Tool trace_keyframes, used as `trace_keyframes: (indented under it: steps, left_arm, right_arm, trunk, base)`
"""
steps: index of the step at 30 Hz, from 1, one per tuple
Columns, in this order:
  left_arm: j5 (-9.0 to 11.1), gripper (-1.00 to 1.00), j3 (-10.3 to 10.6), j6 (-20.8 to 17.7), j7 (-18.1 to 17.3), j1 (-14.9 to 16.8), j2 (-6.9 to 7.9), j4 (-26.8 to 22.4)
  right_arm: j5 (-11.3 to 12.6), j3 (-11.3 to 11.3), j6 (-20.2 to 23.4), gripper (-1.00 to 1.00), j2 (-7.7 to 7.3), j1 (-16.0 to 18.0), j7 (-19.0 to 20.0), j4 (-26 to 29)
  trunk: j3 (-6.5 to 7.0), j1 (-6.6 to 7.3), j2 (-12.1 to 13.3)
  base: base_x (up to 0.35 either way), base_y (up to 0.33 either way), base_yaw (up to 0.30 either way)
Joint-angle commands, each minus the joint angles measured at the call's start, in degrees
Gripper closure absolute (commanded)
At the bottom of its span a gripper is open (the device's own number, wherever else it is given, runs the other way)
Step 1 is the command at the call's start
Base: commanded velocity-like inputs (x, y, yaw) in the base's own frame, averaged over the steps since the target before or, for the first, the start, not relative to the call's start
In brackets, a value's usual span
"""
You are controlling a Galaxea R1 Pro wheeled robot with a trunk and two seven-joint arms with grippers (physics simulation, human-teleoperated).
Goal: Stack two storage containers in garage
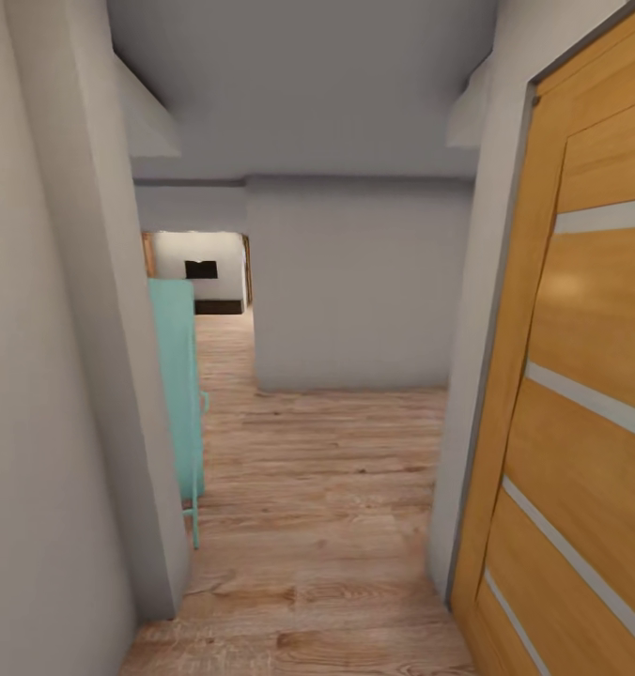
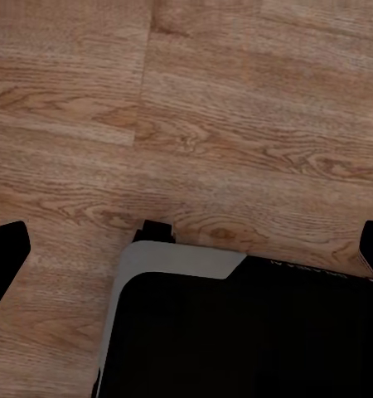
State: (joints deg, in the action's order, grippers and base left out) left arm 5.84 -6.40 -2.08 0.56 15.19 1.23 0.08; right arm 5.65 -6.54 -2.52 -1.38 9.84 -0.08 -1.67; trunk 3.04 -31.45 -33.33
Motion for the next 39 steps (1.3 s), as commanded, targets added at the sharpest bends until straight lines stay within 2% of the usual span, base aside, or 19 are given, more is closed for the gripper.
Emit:
trace_keyframes:
  steps: [1, 39]
  left_arm:
    - [0.6, -1.0, -0.2, -0.2, 0.1, 0.0, 0.0, 0.0]
    - [0.6, -1.0, -0.2, -0.1, 0.1, 0.0, -0.05, 0.0]
  right_arm:
    - [0.6, -0.5, -0.3, -1.0, -0.01, 0.1, 0.0, -0.2]
    - [0.4, -0.6, -0.3, -1.0, -0.37, 0.1, 0.0, -0.2]
  trunk:
    - [-0.01, -0.05, 0.0]
    - [-0.01, -0.05, 0.0]
  base:
    - [0.323, 0.0, 0.0]
    - [0.323, 0.0, 0.0]
